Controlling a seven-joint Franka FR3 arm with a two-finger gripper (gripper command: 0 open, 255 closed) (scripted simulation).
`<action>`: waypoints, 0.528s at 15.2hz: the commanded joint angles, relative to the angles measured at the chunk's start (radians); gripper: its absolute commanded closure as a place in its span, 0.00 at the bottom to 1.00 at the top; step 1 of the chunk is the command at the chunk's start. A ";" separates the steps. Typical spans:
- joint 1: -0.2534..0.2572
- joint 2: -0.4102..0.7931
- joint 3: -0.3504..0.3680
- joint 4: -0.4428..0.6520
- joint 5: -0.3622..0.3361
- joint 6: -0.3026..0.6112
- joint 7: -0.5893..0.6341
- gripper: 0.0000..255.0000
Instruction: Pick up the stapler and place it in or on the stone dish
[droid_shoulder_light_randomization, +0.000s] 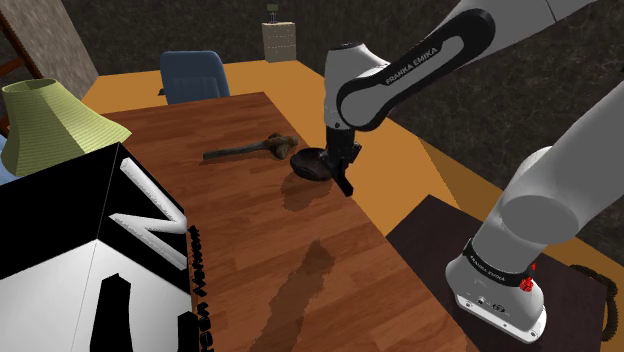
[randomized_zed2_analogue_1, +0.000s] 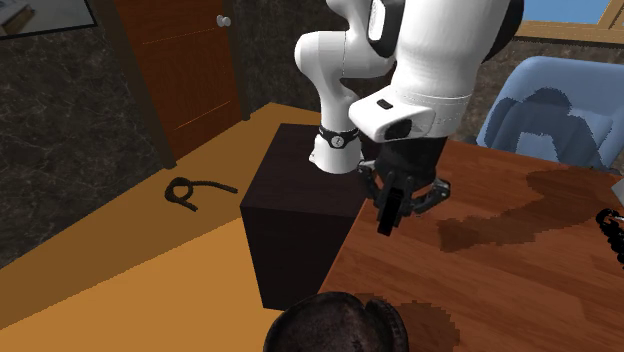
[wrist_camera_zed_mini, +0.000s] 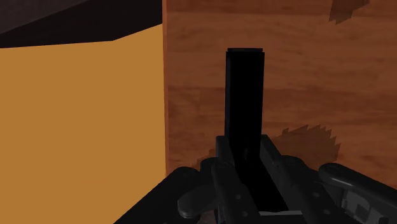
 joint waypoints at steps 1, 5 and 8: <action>0.002 -0.017 -0.001 0.013 0.004 -0.030 -0.002 1.00; 0.004 -0.051 -0.006 0.040 0.011 -0.091 -0.010 1.00; 0.005 -0.074 -0.009 0.063 0.014 -0.136 -0.014 1.00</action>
